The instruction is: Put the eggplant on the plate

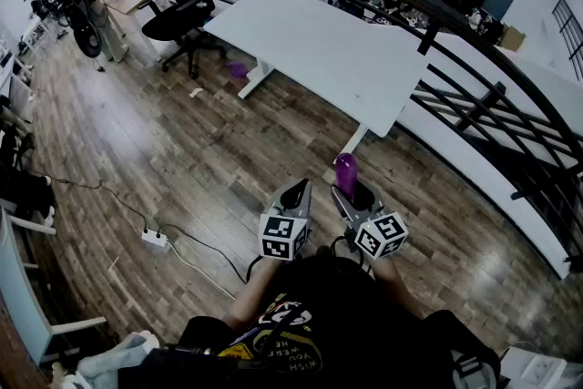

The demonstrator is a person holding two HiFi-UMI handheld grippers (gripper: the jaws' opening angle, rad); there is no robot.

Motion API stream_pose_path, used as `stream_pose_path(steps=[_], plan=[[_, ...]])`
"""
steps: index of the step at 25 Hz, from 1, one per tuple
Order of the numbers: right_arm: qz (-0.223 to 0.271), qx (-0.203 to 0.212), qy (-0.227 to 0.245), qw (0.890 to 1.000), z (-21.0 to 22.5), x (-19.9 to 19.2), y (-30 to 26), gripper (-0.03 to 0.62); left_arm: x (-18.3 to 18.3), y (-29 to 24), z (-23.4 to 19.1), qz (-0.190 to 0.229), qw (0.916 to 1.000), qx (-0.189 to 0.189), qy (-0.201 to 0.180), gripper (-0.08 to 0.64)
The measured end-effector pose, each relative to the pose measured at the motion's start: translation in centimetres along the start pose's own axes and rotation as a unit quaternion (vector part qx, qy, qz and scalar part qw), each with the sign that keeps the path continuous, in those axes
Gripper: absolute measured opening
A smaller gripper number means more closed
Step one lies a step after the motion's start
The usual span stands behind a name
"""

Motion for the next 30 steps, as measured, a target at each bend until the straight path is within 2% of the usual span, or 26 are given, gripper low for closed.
stream_pose_path(steps=[16, 21, 26, 30], plan=[[0.002, 0.005, 0.001, 1.000, -1.5, -0.4, -0.7, 0.196, 0.1, 1.0, -0.8, 0.003, 1.0000, -0.004, 0.005, 0.005], [-0.001, 0.014, -0.012, 1.000, -1.9, -0.7, -1.7, 0.199, 0.0, 1.5, -1.7, -0.001, 0.9999, -0.003, 0.010, 0.005], [-0.007, 0.017, -0.014, 1.000, -2.8, -1.2, -3.5, 0.199, -0.1, 1.9, -3.7, 0.001, 0.9999, -0.007, 0.009, 0.005], [-0.018, 0.011, -0.028, 0.999, -3.2, -1.6, -4.8, 0.199, -0.1, 2.0, -5.6, -0.006, 0.9997, -0.011, 0.022, 0.005]])
Point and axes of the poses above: the fingertips, and each gripper's own axes: y backward along the fingers, z to its right, x out of its top, the point moved 10 cm from there along y, backward along the fingers, and after that the axes turned 6 degrees about x, right-handed, at the moved point
